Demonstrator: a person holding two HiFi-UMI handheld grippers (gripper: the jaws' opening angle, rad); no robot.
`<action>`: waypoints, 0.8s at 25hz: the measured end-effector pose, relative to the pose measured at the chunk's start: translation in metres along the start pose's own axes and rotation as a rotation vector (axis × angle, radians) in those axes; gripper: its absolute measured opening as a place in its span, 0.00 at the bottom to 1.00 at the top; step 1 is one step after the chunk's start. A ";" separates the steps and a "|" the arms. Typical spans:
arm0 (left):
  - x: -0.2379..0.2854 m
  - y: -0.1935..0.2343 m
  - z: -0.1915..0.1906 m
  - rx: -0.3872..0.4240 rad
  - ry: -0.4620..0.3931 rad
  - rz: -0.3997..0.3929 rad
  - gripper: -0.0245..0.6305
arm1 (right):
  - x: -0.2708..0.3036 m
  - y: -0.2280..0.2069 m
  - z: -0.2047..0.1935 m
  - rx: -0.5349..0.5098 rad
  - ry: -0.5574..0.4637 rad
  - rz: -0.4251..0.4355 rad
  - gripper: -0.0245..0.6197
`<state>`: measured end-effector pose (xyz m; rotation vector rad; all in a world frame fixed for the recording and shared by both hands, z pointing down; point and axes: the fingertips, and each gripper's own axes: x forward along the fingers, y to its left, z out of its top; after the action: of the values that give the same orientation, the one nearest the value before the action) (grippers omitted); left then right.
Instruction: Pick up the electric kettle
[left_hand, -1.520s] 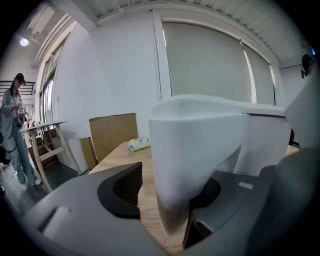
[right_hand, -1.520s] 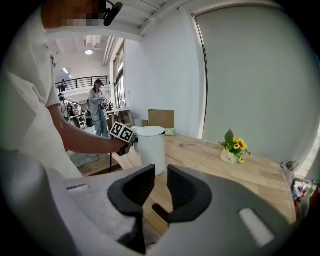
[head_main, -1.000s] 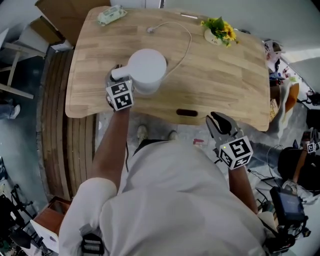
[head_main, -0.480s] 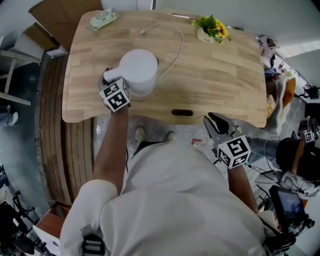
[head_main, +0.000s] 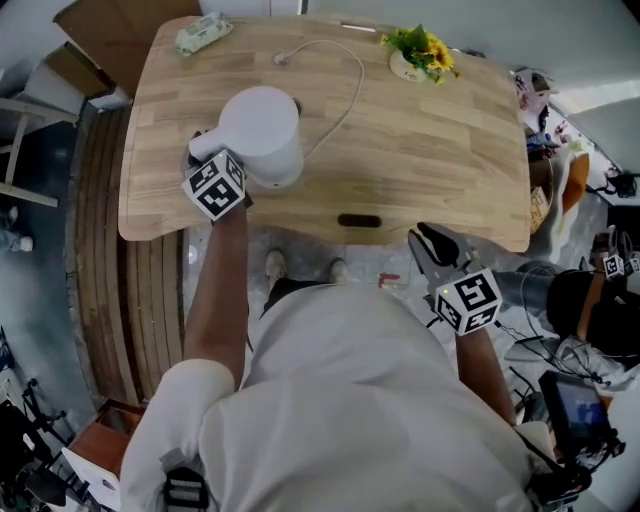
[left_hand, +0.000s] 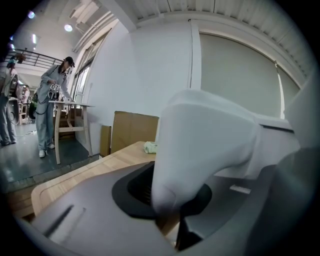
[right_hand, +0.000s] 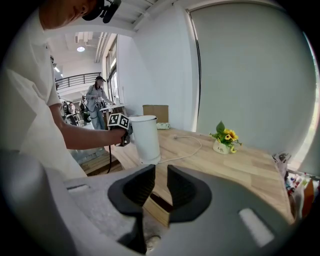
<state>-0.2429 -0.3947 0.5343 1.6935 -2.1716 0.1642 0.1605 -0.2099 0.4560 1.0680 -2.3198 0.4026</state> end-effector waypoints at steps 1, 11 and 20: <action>-0.002 0.001 0.005 0.000 -0.007 0.000 0.11 | 0.001 0.001 0.000 -0.004 0.000 0.005 0.14; -0.049 0.028 0.042 0.009 -0.042 0.010 0.12 | 0.015 0.019 0.006 -0.042 -0.039 0.084 0.12; -0.126 0.059 0.069 0.015 -0.068 0.017 0.12 | 0.027 0.044 0.017 -0.092 -0.066 0.164 0.06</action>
<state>-0.2887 -0.2862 0.4331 1.7128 -2.2396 0.1305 0.1063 -0.2060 0.4565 0.8623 -2.4684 0.3241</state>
